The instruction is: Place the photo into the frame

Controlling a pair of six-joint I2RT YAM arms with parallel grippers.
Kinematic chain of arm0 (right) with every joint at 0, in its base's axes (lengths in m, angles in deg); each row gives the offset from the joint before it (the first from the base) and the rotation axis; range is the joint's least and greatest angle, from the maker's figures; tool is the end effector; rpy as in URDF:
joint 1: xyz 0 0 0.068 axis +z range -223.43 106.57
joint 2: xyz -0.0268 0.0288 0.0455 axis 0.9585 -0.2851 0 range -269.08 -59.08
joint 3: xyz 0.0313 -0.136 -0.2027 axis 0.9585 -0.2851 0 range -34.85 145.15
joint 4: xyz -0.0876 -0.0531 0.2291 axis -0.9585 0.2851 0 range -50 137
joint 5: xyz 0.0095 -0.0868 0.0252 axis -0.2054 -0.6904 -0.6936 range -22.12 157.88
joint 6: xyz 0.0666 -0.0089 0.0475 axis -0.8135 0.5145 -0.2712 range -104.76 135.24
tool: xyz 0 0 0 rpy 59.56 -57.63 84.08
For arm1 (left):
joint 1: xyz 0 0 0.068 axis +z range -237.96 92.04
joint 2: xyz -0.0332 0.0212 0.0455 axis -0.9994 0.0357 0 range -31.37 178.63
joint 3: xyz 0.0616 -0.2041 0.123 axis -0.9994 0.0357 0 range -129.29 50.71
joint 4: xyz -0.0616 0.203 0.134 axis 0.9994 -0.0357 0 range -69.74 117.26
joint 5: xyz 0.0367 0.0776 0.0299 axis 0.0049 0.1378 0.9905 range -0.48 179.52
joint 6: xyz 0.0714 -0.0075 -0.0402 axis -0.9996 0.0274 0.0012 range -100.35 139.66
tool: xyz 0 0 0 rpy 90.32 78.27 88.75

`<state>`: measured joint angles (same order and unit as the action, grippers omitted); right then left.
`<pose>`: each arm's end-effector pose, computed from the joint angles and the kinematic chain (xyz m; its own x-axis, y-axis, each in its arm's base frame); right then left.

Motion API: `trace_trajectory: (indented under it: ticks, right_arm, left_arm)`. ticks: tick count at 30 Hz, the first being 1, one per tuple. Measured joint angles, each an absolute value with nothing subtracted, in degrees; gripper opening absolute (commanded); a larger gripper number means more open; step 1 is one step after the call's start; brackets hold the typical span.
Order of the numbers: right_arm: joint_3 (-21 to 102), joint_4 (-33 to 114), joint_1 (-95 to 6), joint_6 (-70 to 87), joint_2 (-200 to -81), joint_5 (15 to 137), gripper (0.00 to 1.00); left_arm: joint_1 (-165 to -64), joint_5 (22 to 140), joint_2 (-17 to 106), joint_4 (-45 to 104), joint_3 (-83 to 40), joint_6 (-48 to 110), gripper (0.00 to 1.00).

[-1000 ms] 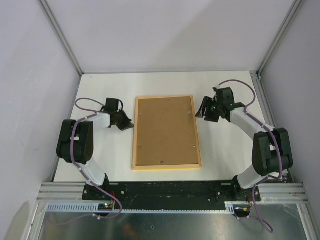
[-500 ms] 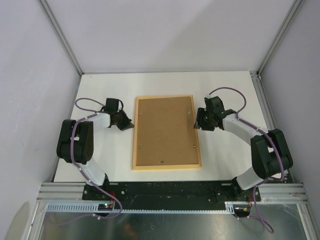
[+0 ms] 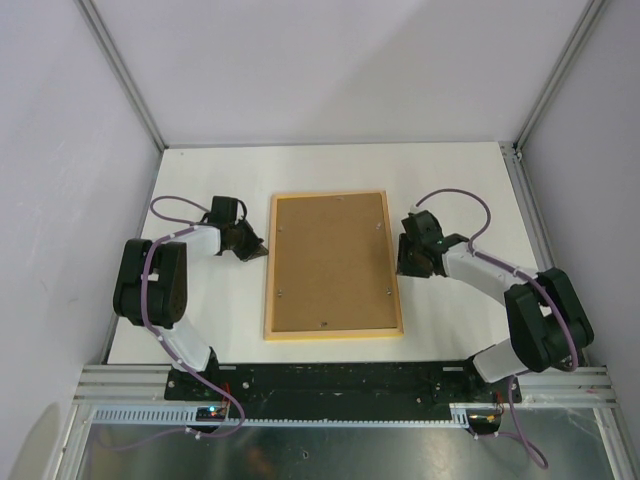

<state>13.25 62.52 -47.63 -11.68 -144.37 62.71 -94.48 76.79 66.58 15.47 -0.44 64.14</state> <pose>0.2696 0.1233 0.1300 -0.8710 0.0796 -0.4848 0.0017 0.9873 0.1589 0.3274 -0.0533 0.0954 -0.7626 -0.6007 -0.2400 -0.4338 0.7501 -0.4992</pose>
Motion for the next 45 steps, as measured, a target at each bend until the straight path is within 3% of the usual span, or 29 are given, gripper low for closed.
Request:
trace_trajectory:
  ticks: [25,45]
  right_arm:
    - [10.3,65.3,-40.5,-13.7,-140.9,57.2,0.41]
    - [7.5,63.2,-35.8,-14.5,-139.4,59.3,0.61]
  left_arm:
    - [-94.5,76.8,66.7,15.5,-0.4,64.2,0.00]
    - [-94.5,76.8,66.9,15.5,-0.4,64.1,0.00]
